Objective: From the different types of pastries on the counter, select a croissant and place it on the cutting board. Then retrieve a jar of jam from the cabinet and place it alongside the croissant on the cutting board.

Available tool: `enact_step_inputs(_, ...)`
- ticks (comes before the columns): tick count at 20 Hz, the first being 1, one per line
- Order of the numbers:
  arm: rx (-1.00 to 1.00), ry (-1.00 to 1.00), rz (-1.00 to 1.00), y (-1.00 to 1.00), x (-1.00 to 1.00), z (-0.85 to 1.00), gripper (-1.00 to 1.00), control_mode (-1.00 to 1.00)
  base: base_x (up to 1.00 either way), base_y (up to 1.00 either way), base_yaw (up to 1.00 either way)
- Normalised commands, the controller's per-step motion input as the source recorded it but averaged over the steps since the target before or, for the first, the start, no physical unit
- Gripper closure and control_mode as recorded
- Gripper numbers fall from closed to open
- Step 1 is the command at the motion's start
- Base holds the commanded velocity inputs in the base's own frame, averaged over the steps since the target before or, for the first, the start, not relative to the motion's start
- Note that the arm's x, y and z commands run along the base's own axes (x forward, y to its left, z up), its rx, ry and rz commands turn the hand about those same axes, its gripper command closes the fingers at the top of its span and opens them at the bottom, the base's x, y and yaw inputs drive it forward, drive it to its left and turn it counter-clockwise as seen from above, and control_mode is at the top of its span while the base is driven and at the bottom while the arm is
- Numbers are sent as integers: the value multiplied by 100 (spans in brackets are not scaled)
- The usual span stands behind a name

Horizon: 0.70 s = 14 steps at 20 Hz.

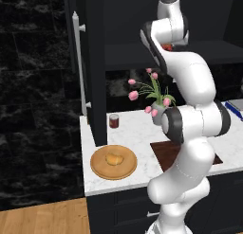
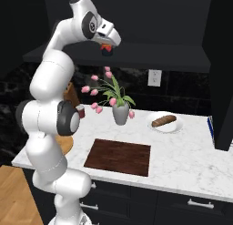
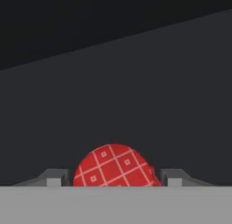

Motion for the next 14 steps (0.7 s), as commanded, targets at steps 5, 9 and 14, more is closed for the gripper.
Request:
enact_step_inputs(5, 2, 11, -7, 2, 1, 9, 100, -100, 0, 0, 0)
enact_step_inputs(9, 0, -4, 0, 11, -29, 19, 100, -100, 0, 0, 0)
enact_step_inputs(14, 0, -25, 0, 2, -91, 1, 100, -100, 0, 0, 0)
